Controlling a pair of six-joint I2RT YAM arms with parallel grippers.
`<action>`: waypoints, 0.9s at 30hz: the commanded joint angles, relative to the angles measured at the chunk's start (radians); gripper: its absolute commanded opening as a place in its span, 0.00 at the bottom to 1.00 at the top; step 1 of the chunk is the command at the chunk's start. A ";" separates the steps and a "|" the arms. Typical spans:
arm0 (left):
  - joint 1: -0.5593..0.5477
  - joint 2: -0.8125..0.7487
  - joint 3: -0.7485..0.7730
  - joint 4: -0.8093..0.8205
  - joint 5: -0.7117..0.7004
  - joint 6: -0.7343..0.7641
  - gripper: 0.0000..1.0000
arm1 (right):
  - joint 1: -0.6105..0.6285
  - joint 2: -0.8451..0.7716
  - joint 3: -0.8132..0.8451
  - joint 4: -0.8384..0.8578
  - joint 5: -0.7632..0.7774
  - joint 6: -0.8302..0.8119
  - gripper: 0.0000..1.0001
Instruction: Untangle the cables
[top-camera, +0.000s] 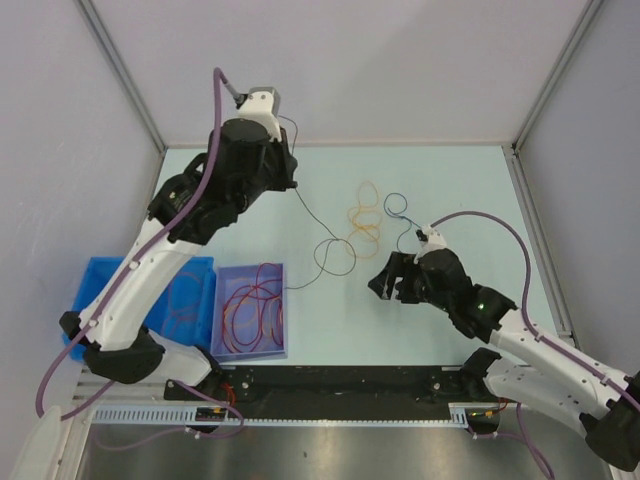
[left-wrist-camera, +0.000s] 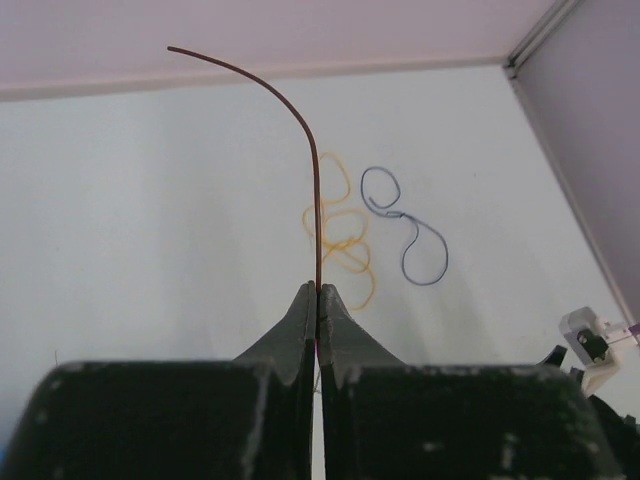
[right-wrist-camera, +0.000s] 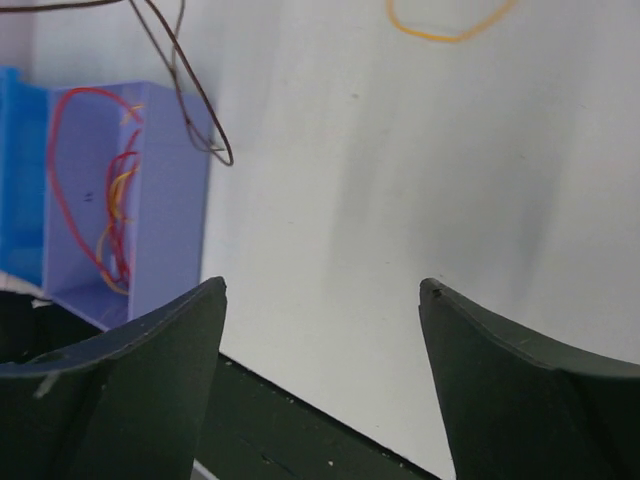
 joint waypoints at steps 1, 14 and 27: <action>0.005 -0.008 0.051 -0.026 0.026 0.034 0.00 | -0.001 -0.007 0.010 0.195 -0.101 -0.021 0.84; 0.005 -0.048 0.028 -0.015 0.039 0.026 0.00 | -0.033 0.280 0.133 0.420 -0.123 -0.041 0.88; 0.007 -0.099 -0.027 0.004 0.033 0.029 0.00 | -0.062 0.438 0.191 0.494 -0.143 -0.059 0.33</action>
